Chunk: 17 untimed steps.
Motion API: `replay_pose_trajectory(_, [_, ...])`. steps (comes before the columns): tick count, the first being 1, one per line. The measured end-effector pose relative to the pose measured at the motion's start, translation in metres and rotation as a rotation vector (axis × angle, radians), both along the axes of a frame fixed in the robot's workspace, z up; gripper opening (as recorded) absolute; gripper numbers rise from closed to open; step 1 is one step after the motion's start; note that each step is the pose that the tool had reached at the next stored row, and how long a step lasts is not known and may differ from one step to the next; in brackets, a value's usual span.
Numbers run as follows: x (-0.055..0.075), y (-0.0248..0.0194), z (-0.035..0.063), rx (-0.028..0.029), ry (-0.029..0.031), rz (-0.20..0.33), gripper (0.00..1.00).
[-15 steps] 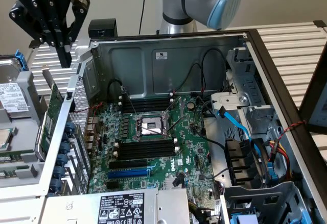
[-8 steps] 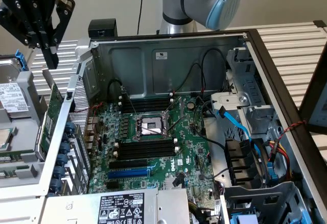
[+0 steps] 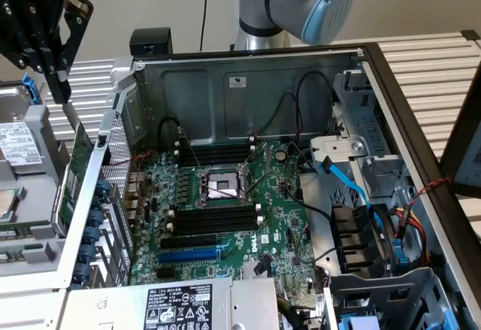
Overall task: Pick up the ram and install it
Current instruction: 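Reach for the ram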
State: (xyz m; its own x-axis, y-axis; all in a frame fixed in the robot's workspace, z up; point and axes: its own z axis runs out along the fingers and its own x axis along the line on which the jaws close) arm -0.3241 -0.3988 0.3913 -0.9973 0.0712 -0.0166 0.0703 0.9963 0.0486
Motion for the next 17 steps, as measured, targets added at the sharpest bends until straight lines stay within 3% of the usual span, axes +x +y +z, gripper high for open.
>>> replay_pose_trajectory(7, [-0.018,0.0000,-0.0001,-0.0002,0.0037,0.000,0.11])
replay_pose_trajectory(17, [-0.052,0.0000,-0.0003,0.0000,0.0037,0.000,0.11])
